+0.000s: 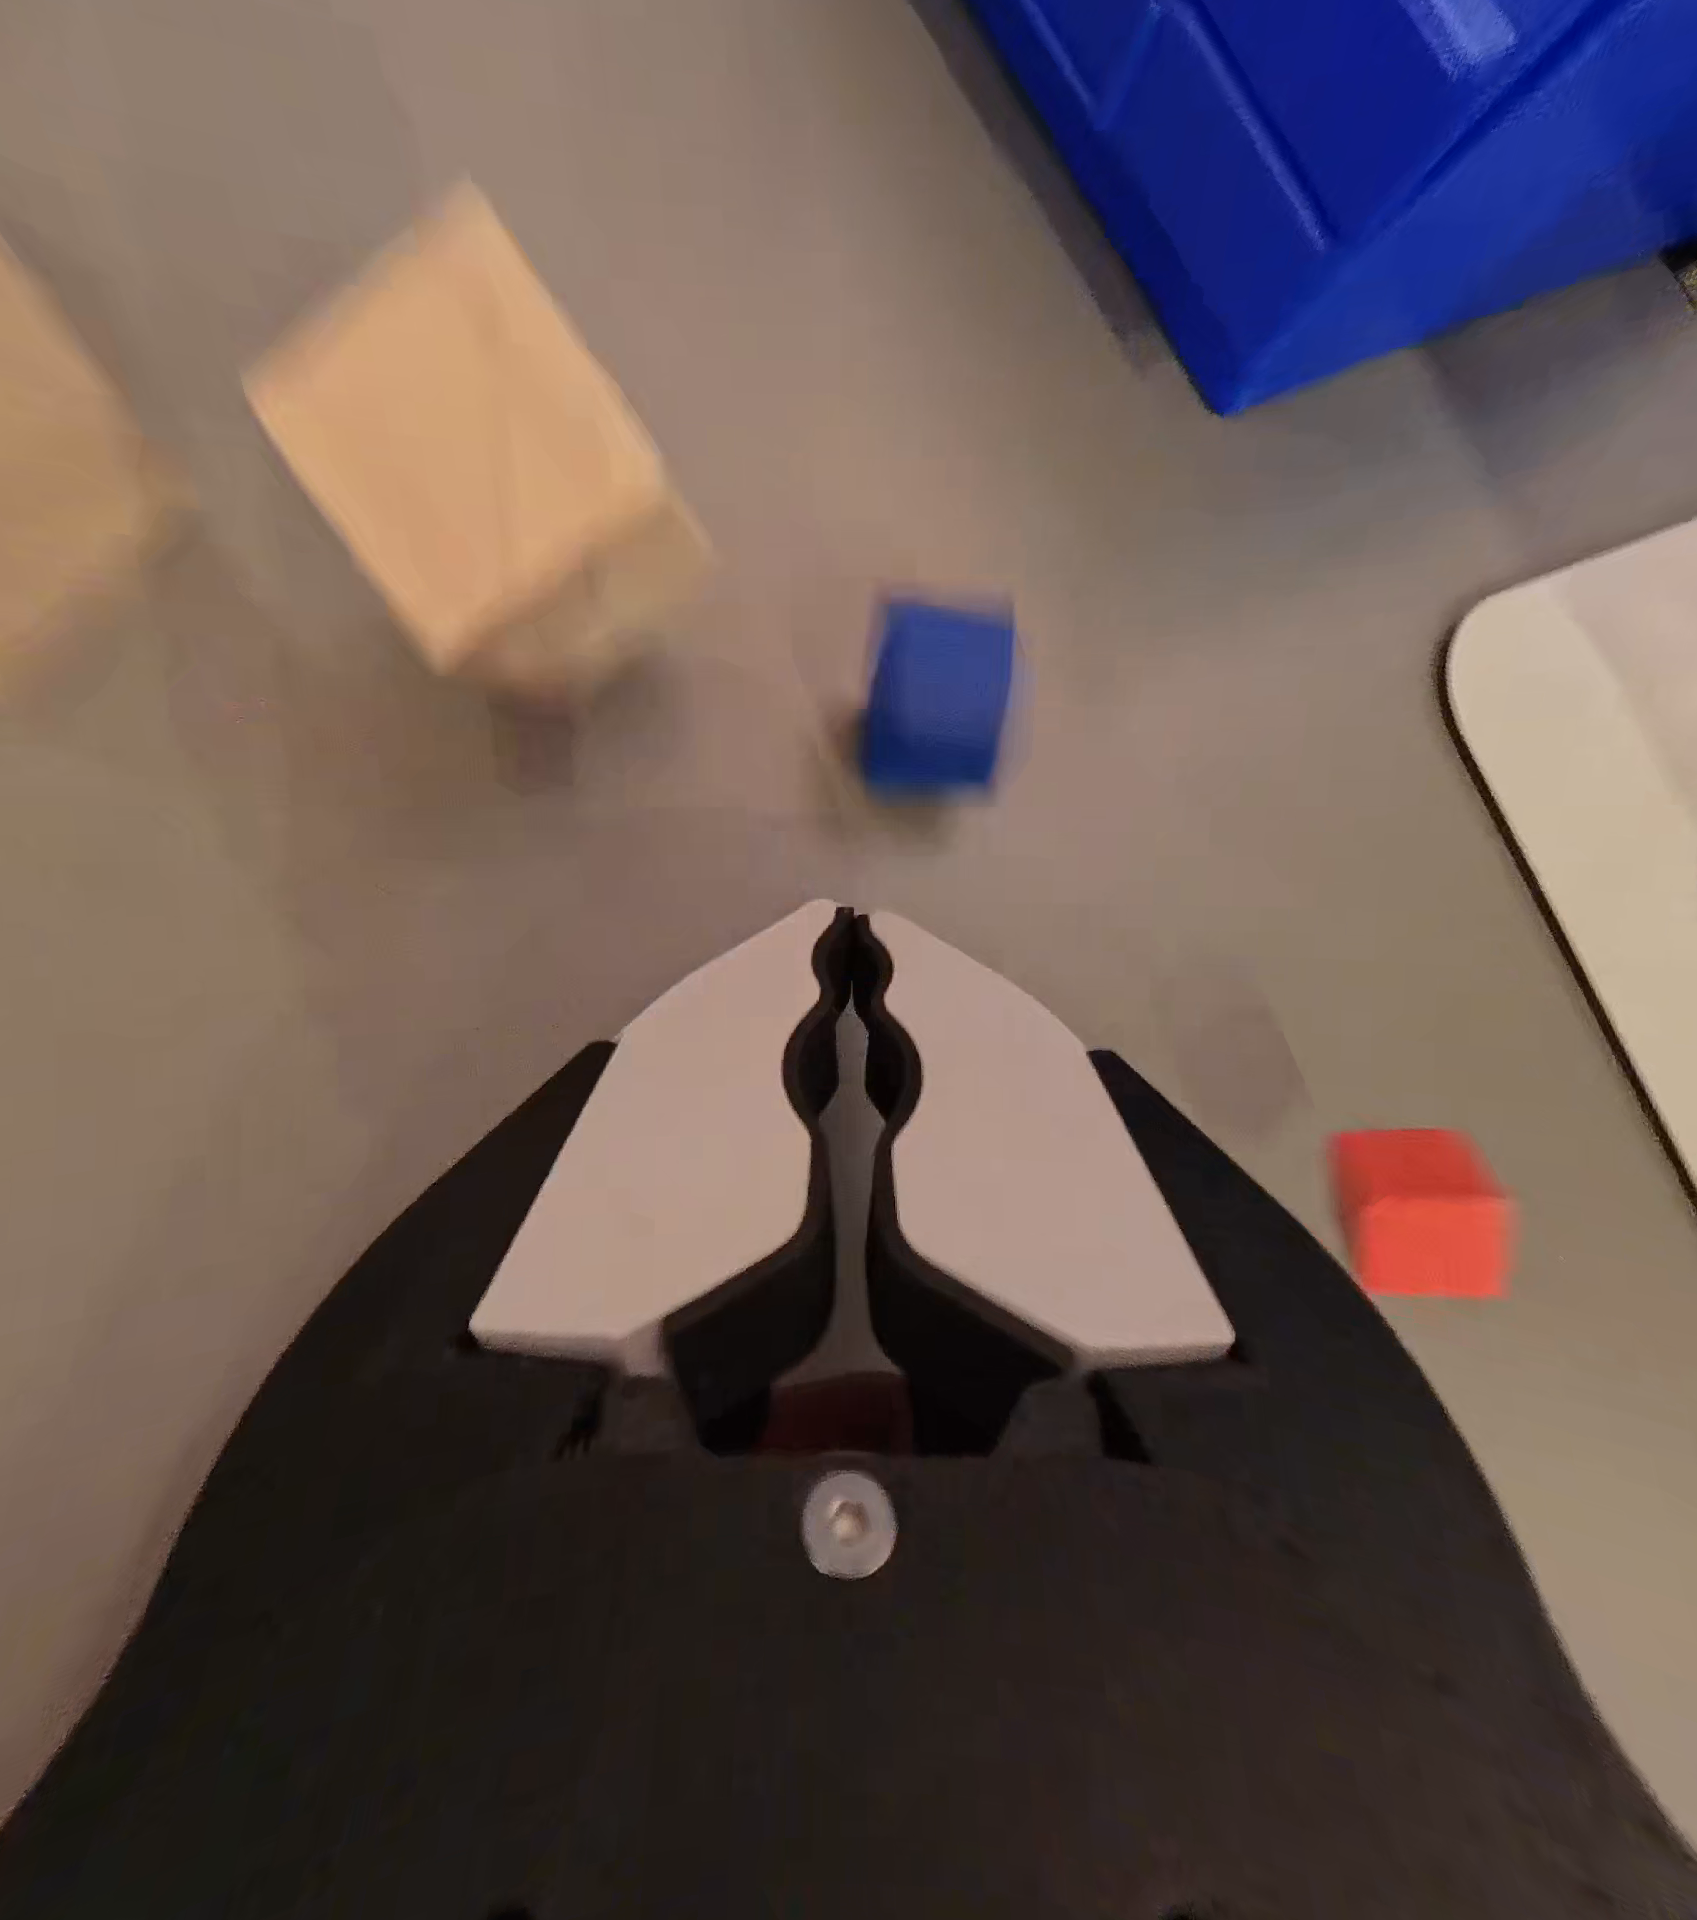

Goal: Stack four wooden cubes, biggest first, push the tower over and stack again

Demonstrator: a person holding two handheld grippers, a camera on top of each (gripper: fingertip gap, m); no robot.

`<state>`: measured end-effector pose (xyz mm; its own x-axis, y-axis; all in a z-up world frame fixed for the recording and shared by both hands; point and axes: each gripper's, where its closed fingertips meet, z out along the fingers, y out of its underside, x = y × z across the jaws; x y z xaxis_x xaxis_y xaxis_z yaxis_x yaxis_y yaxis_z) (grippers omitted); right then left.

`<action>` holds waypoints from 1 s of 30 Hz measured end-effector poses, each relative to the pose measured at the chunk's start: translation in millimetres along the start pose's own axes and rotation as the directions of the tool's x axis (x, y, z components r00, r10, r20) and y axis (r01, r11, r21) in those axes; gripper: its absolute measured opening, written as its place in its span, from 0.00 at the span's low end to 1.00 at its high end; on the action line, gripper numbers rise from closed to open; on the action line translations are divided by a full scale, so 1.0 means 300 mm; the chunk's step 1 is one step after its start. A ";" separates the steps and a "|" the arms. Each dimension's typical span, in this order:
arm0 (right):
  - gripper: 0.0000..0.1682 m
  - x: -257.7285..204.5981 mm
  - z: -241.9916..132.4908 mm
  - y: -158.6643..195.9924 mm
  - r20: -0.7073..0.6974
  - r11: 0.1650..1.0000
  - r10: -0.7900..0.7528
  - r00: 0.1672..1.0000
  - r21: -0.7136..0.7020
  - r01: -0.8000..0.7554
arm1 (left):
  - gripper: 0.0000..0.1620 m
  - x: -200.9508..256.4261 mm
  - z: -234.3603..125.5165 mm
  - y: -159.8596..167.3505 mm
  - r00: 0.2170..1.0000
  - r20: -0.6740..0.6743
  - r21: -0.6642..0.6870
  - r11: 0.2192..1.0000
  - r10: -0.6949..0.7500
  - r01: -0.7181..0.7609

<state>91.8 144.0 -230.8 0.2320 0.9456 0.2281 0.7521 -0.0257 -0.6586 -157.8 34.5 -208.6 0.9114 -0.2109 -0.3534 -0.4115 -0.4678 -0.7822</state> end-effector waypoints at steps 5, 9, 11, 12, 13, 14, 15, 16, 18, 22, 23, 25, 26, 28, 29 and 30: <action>0.00 0.011 -0.058 0.052 0.078 0.999 0.011 0.997 0.037 -0.014 | 0.00 -0.095 -0.044 -0.008 0.992 0.124 0.090 0.996 -0.039 0.028; 0.00 0.026 -0.111 0.081 0.091 0.998 0.001 0.996 0.065 -0.007 | 0.00 -0.164 -0.066 -0.012 0.970 0.233 0.137 0.990 -0.065 0.034; 0.00 0.041 -0.138 0.095 0.088 0.997 -0.014 0.996 0.075 0.007 | 0.00 -0.187 -0.071 -0.012 0.962 0.260 0.151 0.988 -0.082 0.044; 0.00 0.050 -0.155 0.099 0.093 0.996 -0.007 0.996 0.093 -0.001 | 0.00 -0.200 -0.079 -0.015 0.956 0.276 0.167 0.985 -0.096 0.050; 0.00 0.065 -0.172 0.106 0.094 0.994 0.003 0.996 0.105 -0.013 | 0.00 -0.213 -0.085 -0.012 0.952 0.288 0.174 0.983 -0.107 0.058; 0.00 0.078 -0.190 0.113 0.101 0.992 -0.001 0.995 0.127 -0.012 | 0.00 -0.224 -0.087 -0.006 0.949 0.294 0.173 0.983 -0.113 0.064; 0.00 0.093 -0.209 0.120 0.106 0.988 -0.001 0.994 0.152 -0.015 | 0.00 -0.233 -0.090 -0.002 0.947 0.300 0.174 0.983 -0.117 0.066; 0.00 0.112 -0.226 0.132 0.106 0.986 0.014 0.994 0.165 -0.032 | 0.00 -0.240 -0.097 -0.006 0.943 0.309 0.191 0.980 -0.120 0.062; 0.00 0.143 -0.259 0.159 0.114 0.980 0.020 0.993 0.195 -0.042 | 0.00 -0.230 -0.099 -0.014 0.950 0.295 0.206 0.978 -0.099 0.038; 0.00 0.209 -0.327 0.222 0.096 0.971 0.017 0.995 0.237 -0.040 | 0.00 -0.195 -0.082 -0.004 0.965 0.259 0.162 0.987 -0.027 -0.015; 0.00 0.235 -0.342 0.239 0.073 0.969 0.021 0.997 0.243 -0.038 | 0.00 -0.178 -0.082 -0.004 0.974 0.225 0.164 0.986 -0.011 -0.027; 0.00 0.267 -0.352 0.270 0.070 0.968 0.047 0.996 0.242 -0.063 | 0.01 -0.151 -0.088 0.000 0.989 0.145 0.164 0.986 -0.009 -0.015; 0.00 0.271 -0.350 0.282 0.082 0.968 0.055 0.995 0.241 -0.074 | 0.05 -0.143 -0.097 0.002 0.994 0.107 0.163 0.987 -0.016 -0.001; 0.00 0.265 -0.336 0.303 0.101 0.973 0.049 0.994 0.219 -0.071 | 0.13 -0.119 -0.125 -0.010 0.999 0.032 0.180 0.984 -0.018 0.012; 0.00 0.261 -0.328 0.311 0.094 0.978 0.033 0.995 0.204 -0.052 | 0.19 -0.100 -0.138 -0.009 0.999 -0.023 0.165 0.986 -0.029 0.033; 0.00 0.257 -0.321 0.316 0.090 0.981 0.019 0.996 0.191 -0.036 | 0.26 -0.085 -0.154 -0.011 0.997 -0.063 0.155 0.987 -0.036 0.045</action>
<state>240.4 183.2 -206.7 0.1898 0.9703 0.1501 0.6113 0.0029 -0.7914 -179.8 1.7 -173.3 0.9237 -0.2477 -0.2922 -0.3650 -0.3383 -0.8674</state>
